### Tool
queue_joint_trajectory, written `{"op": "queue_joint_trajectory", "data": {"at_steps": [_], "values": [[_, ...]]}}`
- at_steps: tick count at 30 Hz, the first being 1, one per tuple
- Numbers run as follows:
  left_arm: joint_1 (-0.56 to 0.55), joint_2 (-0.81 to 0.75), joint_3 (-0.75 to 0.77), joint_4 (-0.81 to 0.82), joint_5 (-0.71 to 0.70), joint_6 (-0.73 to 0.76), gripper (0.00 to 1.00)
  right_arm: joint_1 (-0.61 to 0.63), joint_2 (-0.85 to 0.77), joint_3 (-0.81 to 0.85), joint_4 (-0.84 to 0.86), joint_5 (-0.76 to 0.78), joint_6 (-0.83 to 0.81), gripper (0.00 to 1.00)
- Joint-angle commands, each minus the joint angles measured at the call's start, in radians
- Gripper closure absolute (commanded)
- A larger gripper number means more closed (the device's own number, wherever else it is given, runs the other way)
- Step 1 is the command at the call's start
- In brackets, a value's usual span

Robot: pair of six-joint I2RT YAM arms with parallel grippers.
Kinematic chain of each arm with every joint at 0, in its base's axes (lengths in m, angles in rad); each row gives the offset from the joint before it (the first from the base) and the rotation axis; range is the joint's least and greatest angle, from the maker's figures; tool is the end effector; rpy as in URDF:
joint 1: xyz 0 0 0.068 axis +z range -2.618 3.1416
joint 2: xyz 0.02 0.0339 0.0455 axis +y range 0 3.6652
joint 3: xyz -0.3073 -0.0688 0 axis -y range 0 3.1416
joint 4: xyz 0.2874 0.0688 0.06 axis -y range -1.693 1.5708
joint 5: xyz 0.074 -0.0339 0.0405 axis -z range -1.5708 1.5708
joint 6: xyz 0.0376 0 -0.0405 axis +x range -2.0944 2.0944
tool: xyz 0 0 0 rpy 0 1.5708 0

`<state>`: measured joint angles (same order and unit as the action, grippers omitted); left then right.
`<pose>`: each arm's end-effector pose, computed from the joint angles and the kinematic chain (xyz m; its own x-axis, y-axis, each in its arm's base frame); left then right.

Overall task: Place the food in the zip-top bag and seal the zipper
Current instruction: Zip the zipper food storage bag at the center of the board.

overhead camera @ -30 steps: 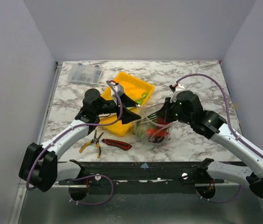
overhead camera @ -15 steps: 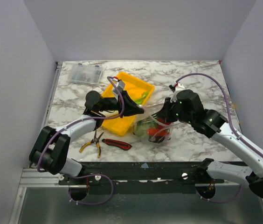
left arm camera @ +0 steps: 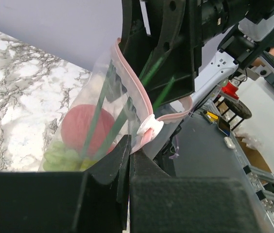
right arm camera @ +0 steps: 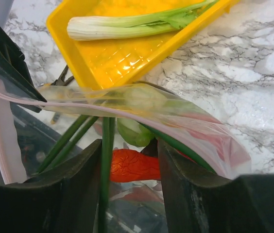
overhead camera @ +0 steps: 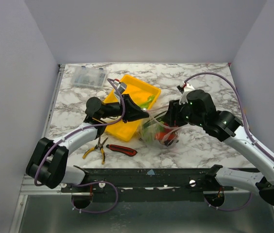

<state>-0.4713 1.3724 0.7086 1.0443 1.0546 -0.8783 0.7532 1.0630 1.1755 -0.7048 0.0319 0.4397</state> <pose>0.2602 -0.1693 0.3193 -0.5150 -0.1639 -0.8414 0.8571 -0.0831 -0.5084 0.1774 0.1646 0.4116 -0.6513 -0.0275 -0.7583 -0.4278 0.8387 0.3370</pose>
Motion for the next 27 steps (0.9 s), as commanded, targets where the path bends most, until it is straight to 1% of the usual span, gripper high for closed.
{"op": "queue_joint_trajectory", "data": {"at_steps": [1, 5, 8, 12, 17, 20, 23, 27], "values": [[0.001, -0.066, -0.027, -0.044, -0.058, 0.027, 1.0, 0.004, 0.008, 0.083, -0.074, 0.002, -0.04, 0.46], [-0.006, -0.083, -0.033, -0.071, -0.069, 0.037, 1.0, 0.003, 0.028, 0.182, -0.121, -0.046, -0.062, 0.44], [-0.016, -0.092, -0.02, -0.098, -0.069, 0.049, 1.0, 0.003, 0.051, 0.28, -0.148, -0.086, -0.118, 0.4], [-0.025, -0.091, 0.029, -0.217, -0.069, 0.071, 1.0, 0.004, 0.103, 0.387, -0.11, -0.195, -0.229, 0.33], [-0.038, -0.097, 0.048, -0.275, -0.08, 0.098, 1.0, 0.003, 0.252, 0.492, -0.07, -0.372, -0.343, 0.32], [-0.041, -0.102, 0.055, -0.301, -0.084, 0.106, 1.0, 0.014, 0.332, 0.549, -0.075, -0.439, -0.394, 0.37], [-0.041, -0.103, 0.068, -0.342, -0.087, 0.122, 1.0, 0.048, 0.368, 0.571, -0.067, -0.442, -0.429, 0.4], [-0.041, -0.102, 0.071, -0.345, -0.084, 0.119, 1.0, 0.077, 0.402, 0.592, -0.116, -0.401, -0.497, 0.49]]}}
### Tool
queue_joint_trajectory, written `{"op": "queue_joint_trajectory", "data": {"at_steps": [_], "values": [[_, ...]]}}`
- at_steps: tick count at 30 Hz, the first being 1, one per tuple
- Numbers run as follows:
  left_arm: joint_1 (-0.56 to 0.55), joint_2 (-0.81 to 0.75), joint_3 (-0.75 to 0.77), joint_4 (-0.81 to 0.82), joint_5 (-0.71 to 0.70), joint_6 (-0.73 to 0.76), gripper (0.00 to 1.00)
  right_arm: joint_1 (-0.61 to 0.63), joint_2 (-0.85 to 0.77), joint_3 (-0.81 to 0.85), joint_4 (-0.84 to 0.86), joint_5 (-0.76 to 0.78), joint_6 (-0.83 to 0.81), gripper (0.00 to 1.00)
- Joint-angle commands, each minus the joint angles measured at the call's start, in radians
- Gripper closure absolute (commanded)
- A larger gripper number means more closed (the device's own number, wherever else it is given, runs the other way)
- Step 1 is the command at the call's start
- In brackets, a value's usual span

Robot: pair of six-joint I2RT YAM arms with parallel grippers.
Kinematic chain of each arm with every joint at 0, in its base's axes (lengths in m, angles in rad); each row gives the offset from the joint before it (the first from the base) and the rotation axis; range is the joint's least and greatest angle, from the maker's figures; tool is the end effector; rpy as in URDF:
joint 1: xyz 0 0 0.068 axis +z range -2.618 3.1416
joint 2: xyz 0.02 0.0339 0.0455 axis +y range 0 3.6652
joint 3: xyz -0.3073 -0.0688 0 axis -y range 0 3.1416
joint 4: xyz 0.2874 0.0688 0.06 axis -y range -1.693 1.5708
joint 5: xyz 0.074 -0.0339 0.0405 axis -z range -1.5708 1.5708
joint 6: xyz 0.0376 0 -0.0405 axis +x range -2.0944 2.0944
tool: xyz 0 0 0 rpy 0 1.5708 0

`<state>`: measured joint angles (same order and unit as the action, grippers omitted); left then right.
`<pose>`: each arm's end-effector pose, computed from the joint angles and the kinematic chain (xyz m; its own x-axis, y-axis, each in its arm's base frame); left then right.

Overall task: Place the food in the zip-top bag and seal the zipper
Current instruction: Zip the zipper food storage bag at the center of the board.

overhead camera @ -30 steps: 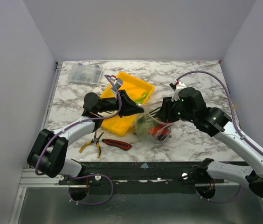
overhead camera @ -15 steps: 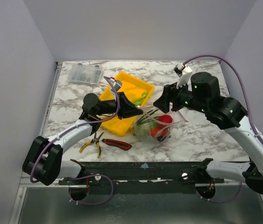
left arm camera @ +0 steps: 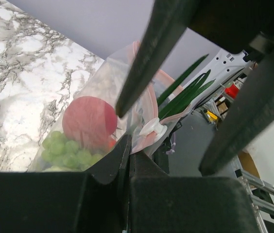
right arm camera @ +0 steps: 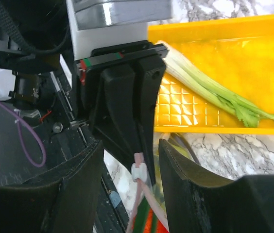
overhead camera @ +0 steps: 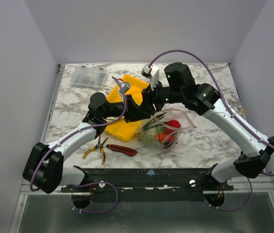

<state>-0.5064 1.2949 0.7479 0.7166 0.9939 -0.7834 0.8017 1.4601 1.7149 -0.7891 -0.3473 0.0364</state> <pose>0.2524 -0.1760 0.3269 -0.5919 -0.1118 -0.7982 0.8035 -0.0037 -0.5953 0.2295 0.2555 0.4937 -0.3859 -0.3495 -0.8537 -0.8659 0.4565 0.2045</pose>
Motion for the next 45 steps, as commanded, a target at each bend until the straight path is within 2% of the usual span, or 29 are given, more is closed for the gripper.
{"op": "queue_joint_trajectory", "data": {"at_steps": [1, 5, 9, 16, 24, 28, 30, 35, 40, 43, 45], "values": [[-0.006, -0.026, 0.031, -0.017, -0.023, 0.024, 1.0, 0.032, 0.008, 0.045, -0.041, -0.008, -0.102, 0.5], [-0.006, -0.022, 0.029, -0.009, -0.022, 0.021, 1.0, 0.036, -0.003, 0.017, -0.054, 0.052, -0.122, 0.57], [-0.006, -0.014, 0.027, 0.01, -0.016, 0.009, 1.0, 0.037, -0.013, -0.008, -0.064, 0.104, -0.133, 0.58], [-0.006, -0.011, 0.022, 0.013, -0.015, 0.007, 1.0, 0.037, -0.029, -0.027, -0.076, 0.128, -0.148, 0.66], [-0.006, -0.007, 0.019, 0.019, -0.016, 0.002, 1.0, 0.037, -0.052, -0.047, -0.077, 0.119, -0.147, 0.9], [-0.006, -0.011, 0.005, 0.057, -0.02, -0.024, 1.0, 0.037, -0.068, -0.071, -0.074, 0.128, -0.145, 0.95], [-0.004, -0.012, 0.005, 0.054, -0.024, -0.029, 1.0, 0.037, -0.076, -0.083, -0.068, 0.129, -0.144, 0.95], [-0.004, -0.012, 0.004, 0.073, -0.017, -0.046, 1.0, 0.037, -0.074, -0.095, -0.055, 0.114, -0.142, 0.81], [-0.004, -0.012, 0.003, 0.083, -0.009, -0.051, 1.0, 0.037, -0.064, -0.093, -0.049, 0.108, -0.145, 0.78], [-0.004, -0.013, -0.003, 0.09, -0.009, -0.049, 1.0, 0.037, -0.074, -0.097, -0.039, 0.112, -0.149, 0.93], [-0.003, -0.012, -0.008, 0.09, -0.012, -0.05, 1.0, 0.037, -0.095, -0.106, -0.024, 0.114, -0.146, 0.99]]}}
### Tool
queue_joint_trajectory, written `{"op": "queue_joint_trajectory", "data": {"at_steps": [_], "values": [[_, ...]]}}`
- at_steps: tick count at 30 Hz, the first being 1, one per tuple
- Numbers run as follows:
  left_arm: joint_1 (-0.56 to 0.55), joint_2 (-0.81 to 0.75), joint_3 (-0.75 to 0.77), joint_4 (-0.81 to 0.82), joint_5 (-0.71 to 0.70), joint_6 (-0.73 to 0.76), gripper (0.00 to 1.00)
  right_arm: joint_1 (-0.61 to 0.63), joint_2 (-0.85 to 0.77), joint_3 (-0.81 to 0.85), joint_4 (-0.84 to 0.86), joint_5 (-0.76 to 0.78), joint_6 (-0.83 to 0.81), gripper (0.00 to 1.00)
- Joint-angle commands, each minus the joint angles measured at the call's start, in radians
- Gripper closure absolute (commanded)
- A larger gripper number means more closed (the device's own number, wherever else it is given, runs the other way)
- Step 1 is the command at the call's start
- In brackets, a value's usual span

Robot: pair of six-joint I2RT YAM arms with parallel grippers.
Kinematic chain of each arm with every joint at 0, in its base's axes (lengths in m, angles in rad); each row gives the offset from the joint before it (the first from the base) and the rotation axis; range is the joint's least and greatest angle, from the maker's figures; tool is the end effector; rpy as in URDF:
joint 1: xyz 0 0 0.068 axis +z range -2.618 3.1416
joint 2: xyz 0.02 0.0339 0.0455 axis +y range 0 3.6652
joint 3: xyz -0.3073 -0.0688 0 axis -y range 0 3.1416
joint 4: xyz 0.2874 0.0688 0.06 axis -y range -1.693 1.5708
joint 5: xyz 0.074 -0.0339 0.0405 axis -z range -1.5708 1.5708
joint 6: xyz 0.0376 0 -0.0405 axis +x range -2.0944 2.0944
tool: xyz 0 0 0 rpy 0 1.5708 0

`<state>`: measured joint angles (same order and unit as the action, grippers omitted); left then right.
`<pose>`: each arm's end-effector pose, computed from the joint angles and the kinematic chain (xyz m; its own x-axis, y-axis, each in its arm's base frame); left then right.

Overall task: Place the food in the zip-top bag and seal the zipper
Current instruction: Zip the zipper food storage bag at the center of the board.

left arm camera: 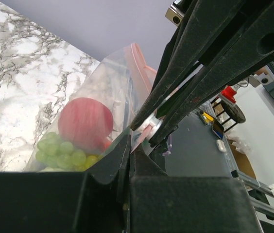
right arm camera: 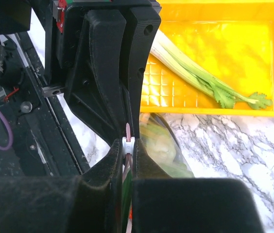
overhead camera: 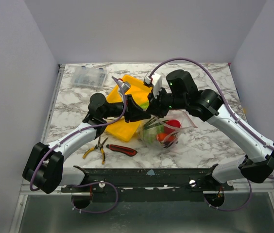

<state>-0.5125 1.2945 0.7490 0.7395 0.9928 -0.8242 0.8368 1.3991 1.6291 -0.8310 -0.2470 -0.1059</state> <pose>0.2510 -0.1774 0.3295 -0.6083 -0.1179 -0.7849 0.7917 -0.0197 -0.6106 0.2107 0.2473 0.4778 -0.2863 -0.4703 -0.8348 -0.8903 0.4526 0.0503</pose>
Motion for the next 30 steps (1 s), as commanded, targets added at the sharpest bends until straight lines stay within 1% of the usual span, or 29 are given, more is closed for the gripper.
{"op": "queue_joint_trajectory", "data": {"at_steps": [1, 7, 12, 17, 25, 26, 27, 28, 29, 30], "values": [[0.009, -0.013, -0.013, 0.067, -0.017, -0.008, 1.0, 0.002, -0.044, -0.025, 0.022, 0.022, 0.0, 0.99], [0.058, -0.044, -0.043, 0.021, -0.039, 0.027, 1.0, 0.002, -0.123, -0.09, 0.015, 0.089, 0.029, 1.0], [0.088, -0.081, -0.071, 0.02, -0.054, 0.041, 1.0, 0.001, -0.206, -0.164, 0.032, 0.114, 0.065, 1.0], [0.089, -0.085, -0.078, 0.031, -0.05, 0.037, 1.0, 0.002, -0.238, -0.193, 0.027, 0.126, 0.08, 0.99], [0.104, -0.096, -0.092, 0.0, -0.055, 0.056, 1.0, 0.002, -0.266, -0.216, -0.038, 0.185, 0.101, 0.99], [0.104, -0.096, -0.092, 0.0, -0.053, 0.057, 1.0, 0.002, -0.273, -0.218, -0.035, 0.206, 0.103, 0.95], [0.105, -0.093, -0.091, 0.0, -0.046, 0.056, 1.0, 0.002, -0.273, -0.212, -0.034, 0.231, 0.153, 0.87], [0.104, -0.089, -0.088, 0.003, -0.041, 0.052, 1.0, 0.002, -0.262, -0.19, -0.04, 0.274, 0.211, 0.72], [0.104, -0.084, -0.088, 0.011, -0.037, 0.043, 1.0, 0.002, -0.244, -0.16, -0.055, 0.317, 0.293, 0.6], [0.104, -0.079, -0.086, 0.019, -0.033, 0.034, 1.0, 0.002, -0.213, -0.111, -0.092, 0.338, 0.36, 0.57]]}}
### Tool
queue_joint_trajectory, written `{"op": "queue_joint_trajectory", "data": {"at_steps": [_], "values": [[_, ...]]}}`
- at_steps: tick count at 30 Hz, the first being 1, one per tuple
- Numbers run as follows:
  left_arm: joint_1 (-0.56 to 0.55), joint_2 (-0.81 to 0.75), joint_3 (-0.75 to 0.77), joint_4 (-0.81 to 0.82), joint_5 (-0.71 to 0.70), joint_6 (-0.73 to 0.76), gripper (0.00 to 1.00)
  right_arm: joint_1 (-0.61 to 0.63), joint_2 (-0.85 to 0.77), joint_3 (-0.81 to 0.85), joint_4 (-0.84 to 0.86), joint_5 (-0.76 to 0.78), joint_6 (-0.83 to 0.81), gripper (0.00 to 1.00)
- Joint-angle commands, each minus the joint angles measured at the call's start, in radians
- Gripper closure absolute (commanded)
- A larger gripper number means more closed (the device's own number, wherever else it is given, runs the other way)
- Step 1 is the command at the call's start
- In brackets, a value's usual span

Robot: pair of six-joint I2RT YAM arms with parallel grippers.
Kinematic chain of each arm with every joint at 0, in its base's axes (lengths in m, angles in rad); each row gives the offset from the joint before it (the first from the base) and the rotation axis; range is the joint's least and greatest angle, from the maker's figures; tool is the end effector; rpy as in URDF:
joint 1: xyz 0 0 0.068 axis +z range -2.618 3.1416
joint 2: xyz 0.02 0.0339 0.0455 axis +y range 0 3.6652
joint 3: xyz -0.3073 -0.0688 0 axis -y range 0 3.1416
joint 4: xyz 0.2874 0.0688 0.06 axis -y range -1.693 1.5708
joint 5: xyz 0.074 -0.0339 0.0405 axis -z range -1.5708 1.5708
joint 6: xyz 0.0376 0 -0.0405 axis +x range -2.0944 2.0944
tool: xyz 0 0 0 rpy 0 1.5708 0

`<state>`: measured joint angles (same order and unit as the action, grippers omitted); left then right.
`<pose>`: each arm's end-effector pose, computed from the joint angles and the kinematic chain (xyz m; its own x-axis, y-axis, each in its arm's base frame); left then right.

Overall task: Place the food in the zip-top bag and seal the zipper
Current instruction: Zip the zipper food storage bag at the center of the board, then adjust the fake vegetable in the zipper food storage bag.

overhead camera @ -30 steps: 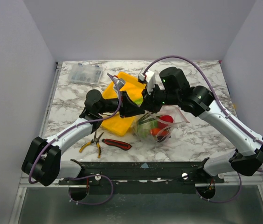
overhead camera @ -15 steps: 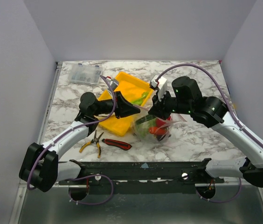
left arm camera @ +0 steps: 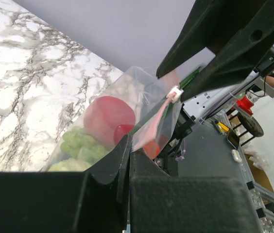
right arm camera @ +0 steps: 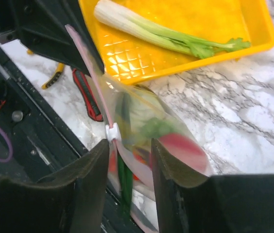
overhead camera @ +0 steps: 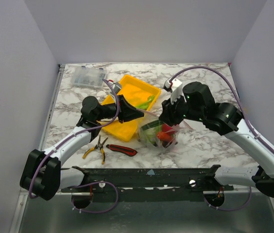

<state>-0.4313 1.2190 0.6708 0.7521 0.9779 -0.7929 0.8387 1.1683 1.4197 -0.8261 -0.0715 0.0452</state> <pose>0.2447 -0.1469 0.3226 -0.5629 -0.1791 -0.8069 0.8127 0.0576 -0.5798 0.1696 0.1927 0.4652 -0.3983 -0.3758 -0.8367 -0.7647 0.6398 0.0767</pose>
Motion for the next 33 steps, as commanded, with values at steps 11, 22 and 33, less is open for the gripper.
{"op": "queue_joint_trajectory", "data": {"at_steps": [11, 22, 33], "values": [[0.023, 0.001, 0.002, 0.027, -0.004, -0.026, 1.0, 0.0, -0.127, 0.067, -0.027, -0.014, 0.752, 0.36], [0.023, 0.024, -0.007, 0.092, -0.002, -0.073, 1.0, 0.0, -0.164, -0.048, -0.04, 0.107, 0.842, 0.45], [0.023, 0.006, -0.014, 0.09, 0.004, -0.073, 1.0, 0.0, -0.151, -0.071, -0.071, 0.296, 0.844, 0.51]]}}
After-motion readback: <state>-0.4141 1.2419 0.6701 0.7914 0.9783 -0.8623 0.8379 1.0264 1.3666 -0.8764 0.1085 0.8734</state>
